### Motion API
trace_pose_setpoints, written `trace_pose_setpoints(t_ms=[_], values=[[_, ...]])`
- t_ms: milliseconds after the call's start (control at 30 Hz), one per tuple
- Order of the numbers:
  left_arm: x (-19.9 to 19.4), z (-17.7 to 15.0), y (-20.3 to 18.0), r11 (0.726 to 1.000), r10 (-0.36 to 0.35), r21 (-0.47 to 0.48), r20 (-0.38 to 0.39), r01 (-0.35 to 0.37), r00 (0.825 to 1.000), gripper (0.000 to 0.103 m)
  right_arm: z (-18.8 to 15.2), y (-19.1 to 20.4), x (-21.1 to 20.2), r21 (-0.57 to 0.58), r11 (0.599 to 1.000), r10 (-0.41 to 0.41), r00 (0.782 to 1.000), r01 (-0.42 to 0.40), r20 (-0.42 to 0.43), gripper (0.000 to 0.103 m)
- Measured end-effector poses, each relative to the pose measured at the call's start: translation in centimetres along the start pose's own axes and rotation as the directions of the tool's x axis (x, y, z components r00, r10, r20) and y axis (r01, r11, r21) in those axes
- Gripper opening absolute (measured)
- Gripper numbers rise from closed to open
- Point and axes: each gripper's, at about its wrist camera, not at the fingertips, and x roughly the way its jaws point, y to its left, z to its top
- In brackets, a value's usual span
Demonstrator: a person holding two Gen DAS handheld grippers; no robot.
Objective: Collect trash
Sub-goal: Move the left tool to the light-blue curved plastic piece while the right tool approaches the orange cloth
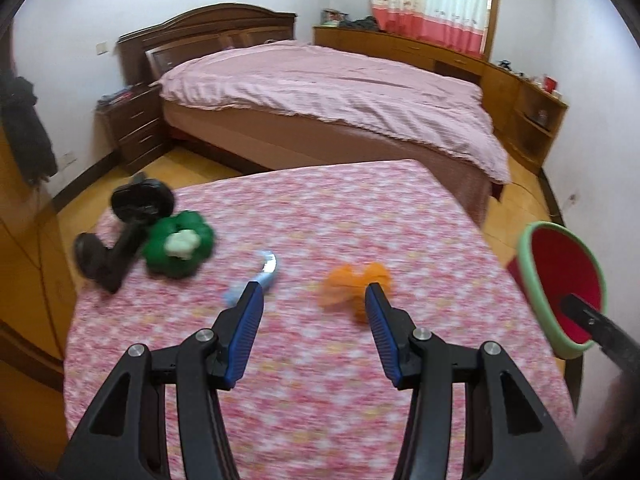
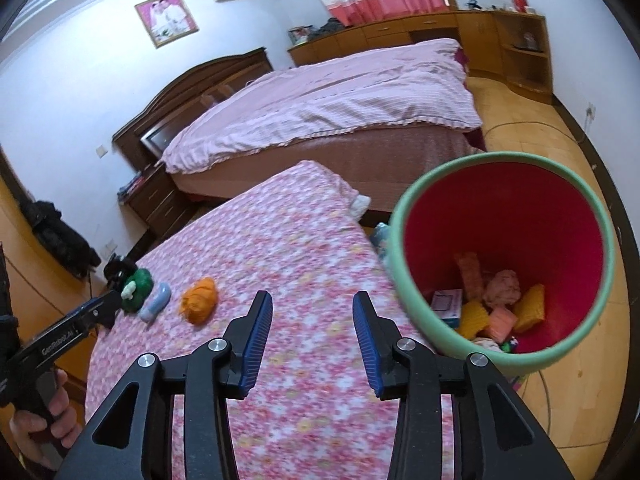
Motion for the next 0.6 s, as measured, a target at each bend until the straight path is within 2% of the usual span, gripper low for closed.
trace_pose_setpoints(t_ms=[167,400,600], values=[[1.8,-0.3,2.6,0.999,0.026,-0.041,-0.023,-0.027,0.999,0.053,0.3,1.8,1.8,-0.026,1.0,0.005,1.0,-0.006,-0.023,0.052],[5.3,-1.3,4.8,0.996,0.027,-0.084,-0.08,-0.033,0.996,0.053,0.1,3.4,4.4,-0.046,0.999,0.008,0.997,-0.011,-0.071,0.053],[8.1,-1.6,5.3,0.997,0.021,-0.074,-0.124,-0.031,0.992,0.053,0.2,4.2,6.6,-0.053,0.998,0.016,0.994,-0.022,-0.107,0.053]])
